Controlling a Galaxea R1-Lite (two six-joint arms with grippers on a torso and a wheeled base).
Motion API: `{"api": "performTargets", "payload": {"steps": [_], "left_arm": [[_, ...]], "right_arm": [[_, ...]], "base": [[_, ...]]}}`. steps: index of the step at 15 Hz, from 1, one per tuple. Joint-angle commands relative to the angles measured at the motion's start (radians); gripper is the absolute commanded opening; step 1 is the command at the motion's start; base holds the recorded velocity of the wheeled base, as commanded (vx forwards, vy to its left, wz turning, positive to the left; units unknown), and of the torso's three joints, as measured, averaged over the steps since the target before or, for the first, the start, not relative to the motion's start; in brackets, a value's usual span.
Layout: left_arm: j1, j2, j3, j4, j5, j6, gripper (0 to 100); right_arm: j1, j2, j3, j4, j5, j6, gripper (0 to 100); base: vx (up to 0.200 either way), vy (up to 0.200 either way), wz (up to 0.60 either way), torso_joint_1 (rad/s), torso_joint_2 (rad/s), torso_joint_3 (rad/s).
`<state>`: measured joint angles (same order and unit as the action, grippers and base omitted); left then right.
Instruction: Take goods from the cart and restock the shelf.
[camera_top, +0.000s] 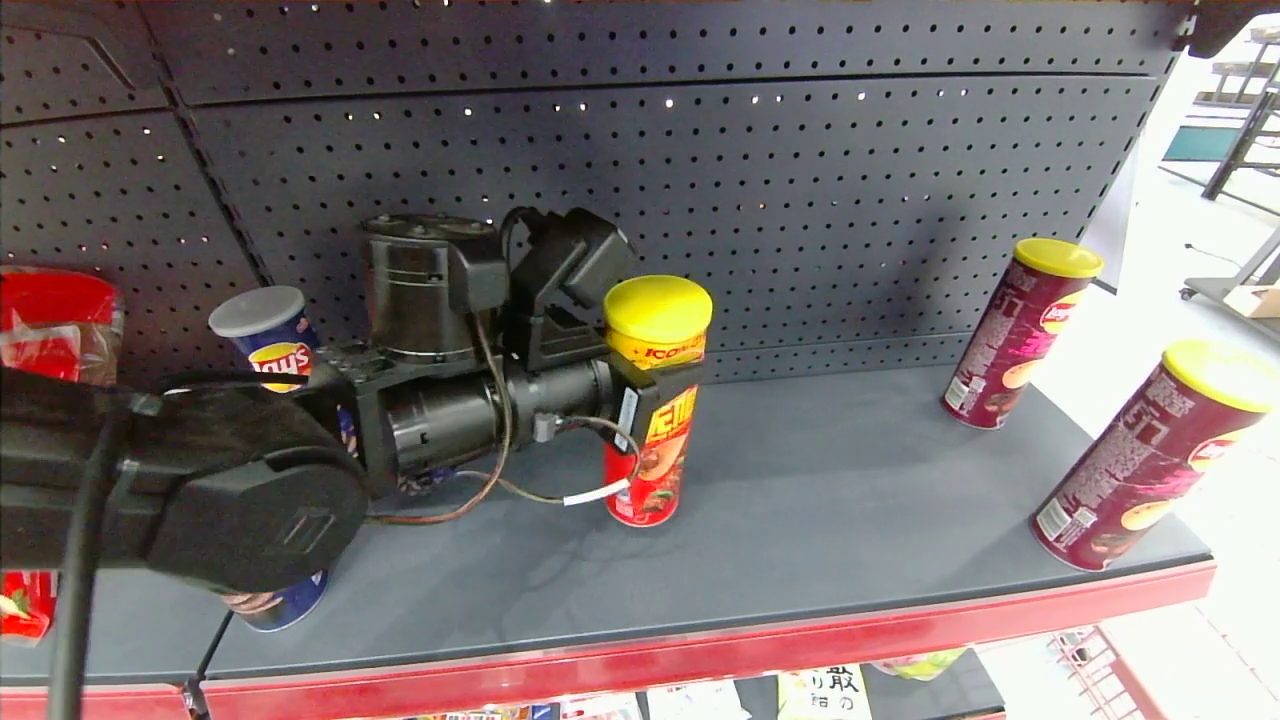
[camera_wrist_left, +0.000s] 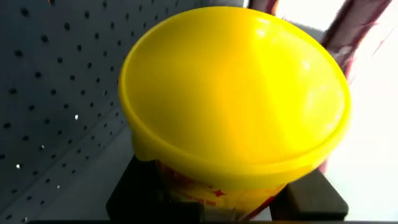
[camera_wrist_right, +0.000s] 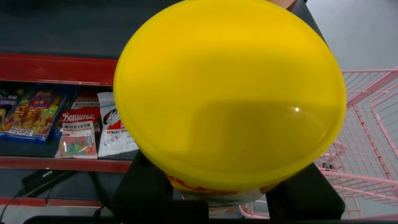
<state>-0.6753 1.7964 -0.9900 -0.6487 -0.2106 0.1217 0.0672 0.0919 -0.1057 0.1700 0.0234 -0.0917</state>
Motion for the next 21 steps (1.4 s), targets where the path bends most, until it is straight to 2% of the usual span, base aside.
{"api": "performTargets", "payload": {"steps": [1,2,4,5,9,11,17,21], "left_arm": [[-0.001,-0.055,0.093,-0.077,-0.013,0.003,0],[-0.003,-0.057,0.134,-0.131,-0.035,0.001,0],[0.0,-0.063,0.185,-0.166,-0.168,-0.002,0],[0.005,-0.063,0.205,-0.17,-0.213,-0.001,0],[0.022,-0.06,0.248,-0.17,-0.239,-0.004,0],[0.036,-0.058,0.266,-0.175,-0.277,0.001,0],[0.033,0.011,0.267,-0.292,-0.286,-0.001,0],[0.031,-0.002,0.306,-0.295,-0.288,-0.002,0]], "right_arm": [[0.0,0.002,0.0,0.0,0.001,-0.002,0],[0.0,0.002,0.0,0.0,0.001,-0.002,0],[0.0,0.002,0.0,0.0,0.0,-0.002,0],[0.0,0.002,0.0,0.0,0.0,-0.002,0],[0.0,0.002,0.0,0.0,-0.003,-0.003,0],[0.0,0.002,0.0,0.0,-0.003,-0.003,0],[0.0,0.002,0.0,0.0,-0.003,-0.003,0],[0.0,0.002,0.0,0.0,-0.003,-0.003,0]], "base": [[0.0,0.0,0.0,0.0,0.0,0.0],[0.0,0.0,0.0,0.0,0.0,0.0],[0.0,0.0,0.0,0.0,0.0,0.0],[0.0,0.0,0.0,0.0,0.0,0.0],[0.0,0.0,0.0,0.0,0.0,0.0],[0.0,0.0,0.0,0.0,0.0,0.0],[0.0,0.0,0.0,0.0,0.0,0.0],[0.0,0.0,0.0,0.0,0.0,0.0]]}}
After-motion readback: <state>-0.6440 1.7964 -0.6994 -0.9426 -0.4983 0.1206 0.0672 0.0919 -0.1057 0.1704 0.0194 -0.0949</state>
